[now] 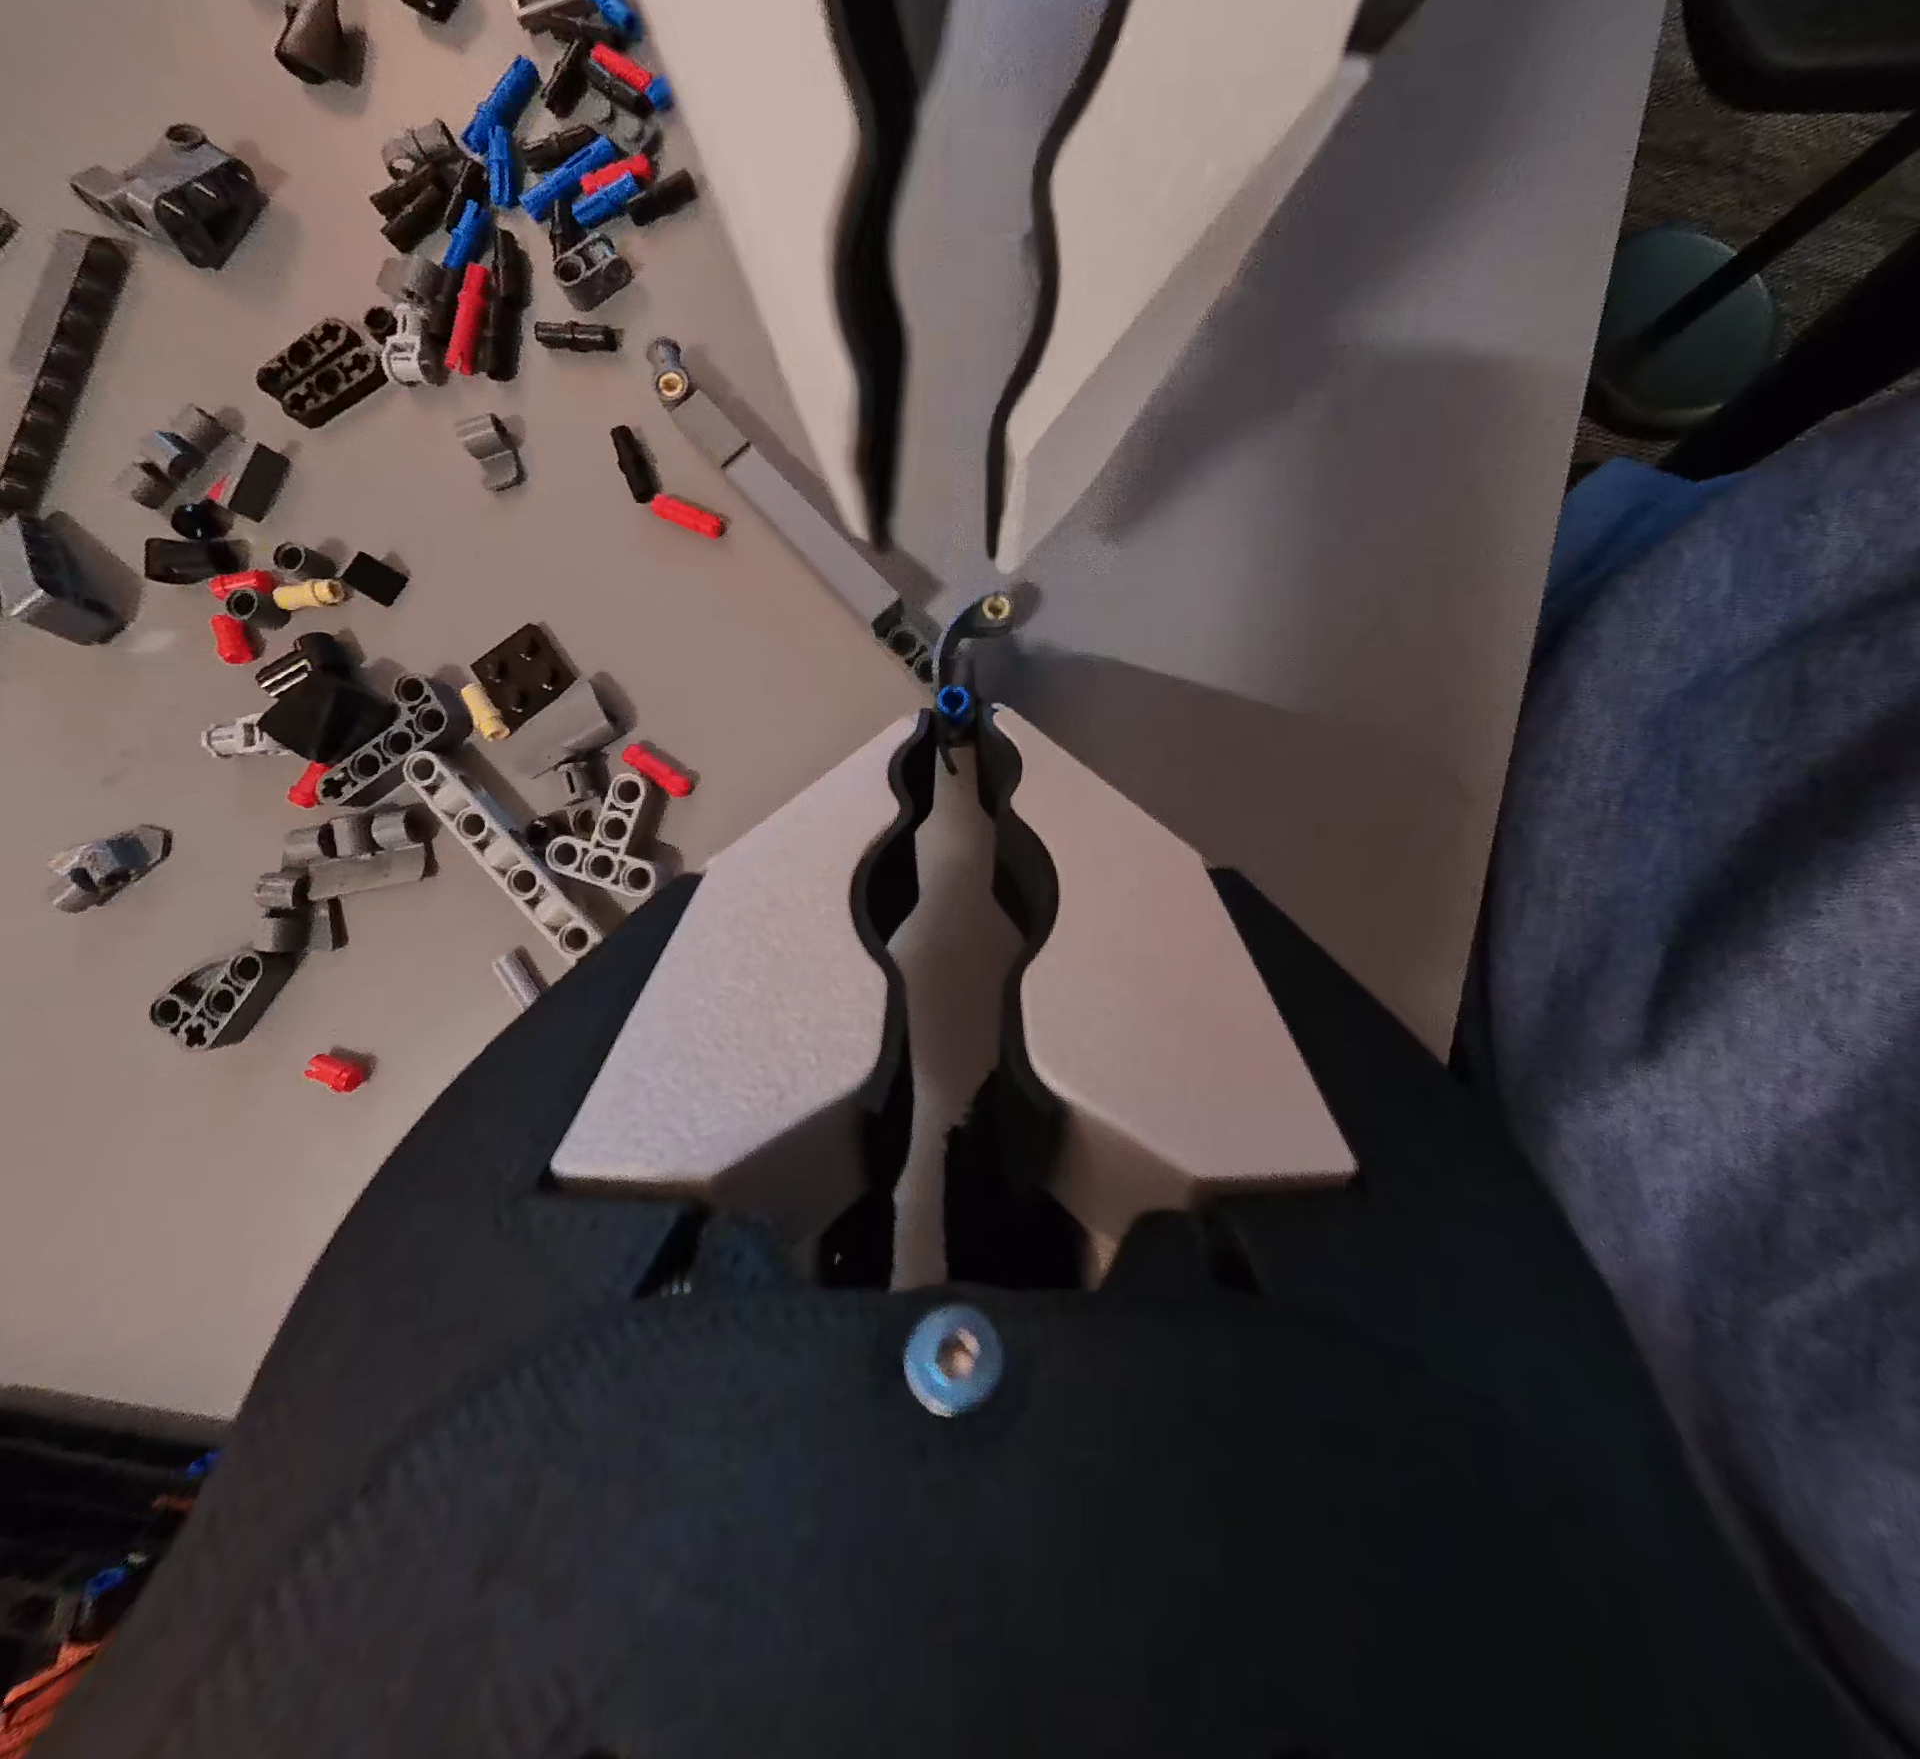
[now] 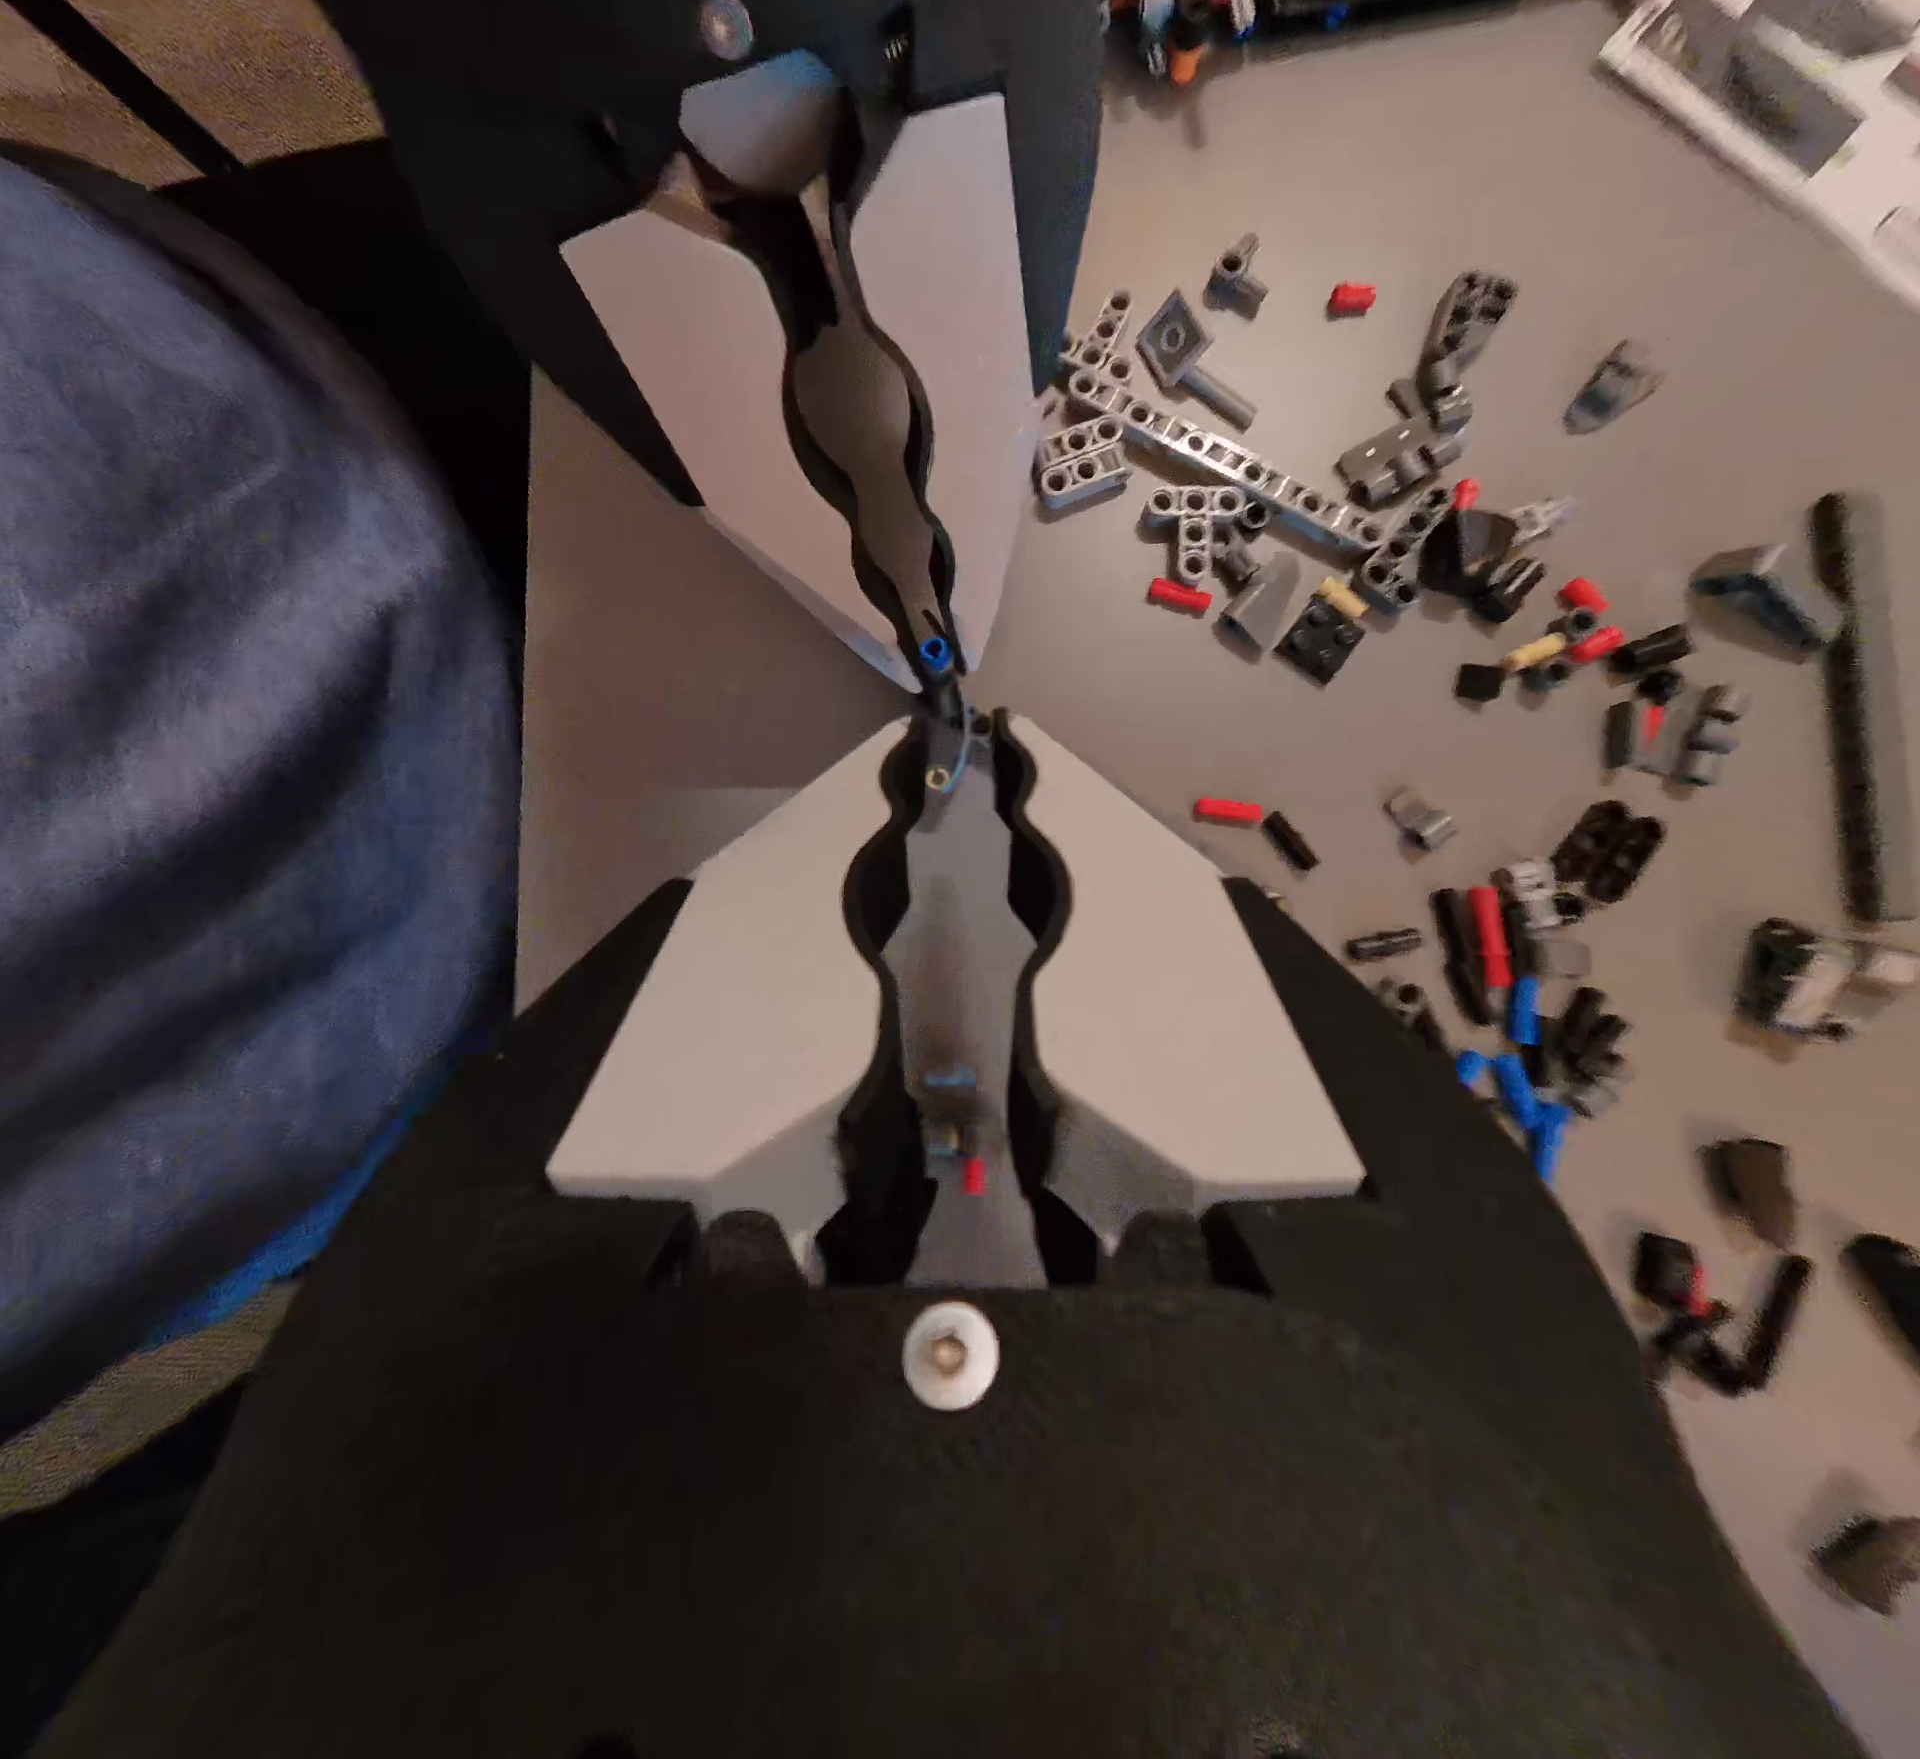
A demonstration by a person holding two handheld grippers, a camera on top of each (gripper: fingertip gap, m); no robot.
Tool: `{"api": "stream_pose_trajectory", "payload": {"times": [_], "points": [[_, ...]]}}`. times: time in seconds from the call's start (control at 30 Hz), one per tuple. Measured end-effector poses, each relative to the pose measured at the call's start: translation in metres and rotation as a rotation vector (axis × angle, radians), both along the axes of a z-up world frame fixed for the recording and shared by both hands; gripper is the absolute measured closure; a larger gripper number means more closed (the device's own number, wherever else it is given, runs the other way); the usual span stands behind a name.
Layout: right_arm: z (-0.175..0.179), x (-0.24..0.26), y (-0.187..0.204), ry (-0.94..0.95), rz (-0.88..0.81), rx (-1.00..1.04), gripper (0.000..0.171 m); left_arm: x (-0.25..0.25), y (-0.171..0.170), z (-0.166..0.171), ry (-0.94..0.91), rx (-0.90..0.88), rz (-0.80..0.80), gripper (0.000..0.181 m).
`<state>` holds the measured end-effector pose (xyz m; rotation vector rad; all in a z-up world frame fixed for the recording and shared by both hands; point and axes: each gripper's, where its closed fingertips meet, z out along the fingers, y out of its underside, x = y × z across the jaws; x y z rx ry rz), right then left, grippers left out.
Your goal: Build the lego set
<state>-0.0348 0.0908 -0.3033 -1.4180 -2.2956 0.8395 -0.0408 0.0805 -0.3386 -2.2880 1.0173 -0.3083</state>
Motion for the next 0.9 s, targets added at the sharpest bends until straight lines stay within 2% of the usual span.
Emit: {"api": "stream_pose_trajectory", "payload": {"times": [0.1,0.27,0.3,0.43,0.73,0.8,0.9], "points": [[-0.008,0.001,0.014,-0.019,0.058,0.081,0.133,0.003,-0.002,-0.001,0.007,0.004,-0.025,0.176],[-0.035,0.004,0.010,-0.111,0.182,0.096,0.104,0.002,-0.003,-0.001,0.014,0.000,-0.038,0.176],[-0.038,0.004,0.007,-0.124,0.194,0.093,0.105,0.002,-0.003,-0.001,0.007,-0.001,-0.032,0.176],[-0.045,0.002,0.003,-0.115,0.176,0.101,0.134,0.002,-0.003,-0.001,-0.010,-0.005,-0.010,0.176],[-0.045,0.001,0.001,-0.092,0.137,0.048,0.149,-0.004,-0.007,-0.001,-0.014,0.002,0.065,0.176],[-0.046,0.001,0.002,-0.088,0.134,0.058,0.163,-0.004,-0.008,-0.001,-0.011,0.003,0.078,0.176],[-0.046,0.001,0.000,-0.083,0.123,0.046,0.163,-0.005,-0.009,-0.001,-0.017,0.015,0.096,0.176]]}}
